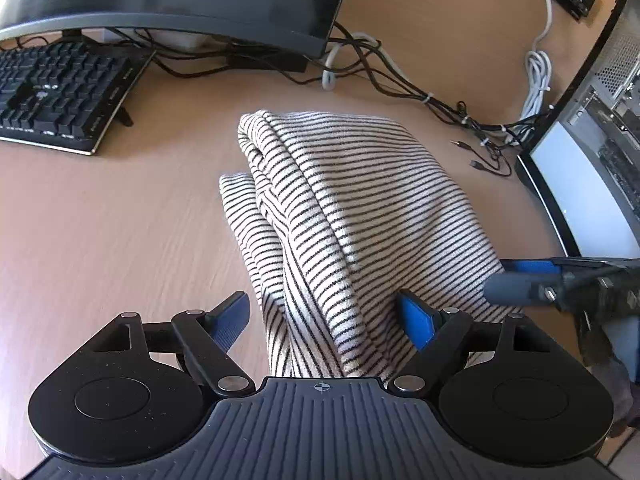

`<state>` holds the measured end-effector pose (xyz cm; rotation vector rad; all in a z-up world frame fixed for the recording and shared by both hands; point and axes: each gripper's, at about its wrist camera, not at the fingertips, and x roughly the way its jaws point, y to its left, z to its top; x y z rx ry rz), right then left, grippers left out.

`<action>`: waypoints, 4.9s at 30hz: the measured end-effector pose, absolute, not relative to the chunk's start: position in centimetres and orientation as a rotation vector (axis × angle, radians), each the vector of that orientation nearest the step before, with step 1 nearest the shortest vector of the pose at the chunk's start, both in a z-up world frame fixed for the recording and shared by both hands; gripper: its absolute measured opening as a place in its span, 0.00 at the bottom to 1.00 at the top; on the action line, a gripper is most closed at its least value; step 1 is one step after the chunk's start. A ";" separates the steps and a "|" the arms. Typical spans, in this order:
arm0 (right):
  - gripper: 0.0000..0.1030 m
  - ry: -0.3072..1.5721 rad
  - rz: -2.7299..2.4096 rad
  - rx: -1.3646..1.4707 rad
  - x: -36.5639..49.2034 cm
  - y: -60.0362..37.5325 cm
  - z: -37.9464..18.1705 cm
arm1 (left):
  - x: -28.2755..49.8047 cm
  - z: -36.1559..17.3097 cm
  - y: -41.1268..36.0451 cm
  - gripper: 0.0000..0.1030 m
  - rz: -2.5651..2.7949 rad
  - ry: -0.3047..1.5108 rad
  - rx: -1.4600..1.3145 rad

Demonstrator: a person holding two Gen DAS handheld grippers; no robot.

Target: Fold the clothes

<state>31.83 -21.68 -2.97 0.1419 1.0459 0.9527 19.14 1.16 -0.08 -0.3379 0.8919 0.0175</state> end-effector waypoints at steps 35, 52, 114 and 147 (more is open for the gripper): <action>0.79 0.965 1.120 -0.103 33.4 -0.2 -2.2 | 18.4 0.4 14.8 0.67 0.133 0.810 -0.407; 0.87 0.655 1.112 -0.359 21.6 -1.9 -1.3 | 23.2 1.7 17.0 0.62 0.077 0.738 -0.199; 1.00 0.402 1.175 -0.195 22.5 -18.7 -2.7 | 2.5 -0.6 -4.8 1.00 0.760 0.530 -0.288; 1.00 0.437 1.205 -0.208 22.8 -18.4 -3.0 | 3.5 -1.0 -4.9 1.00 0.781 0.571 -0.312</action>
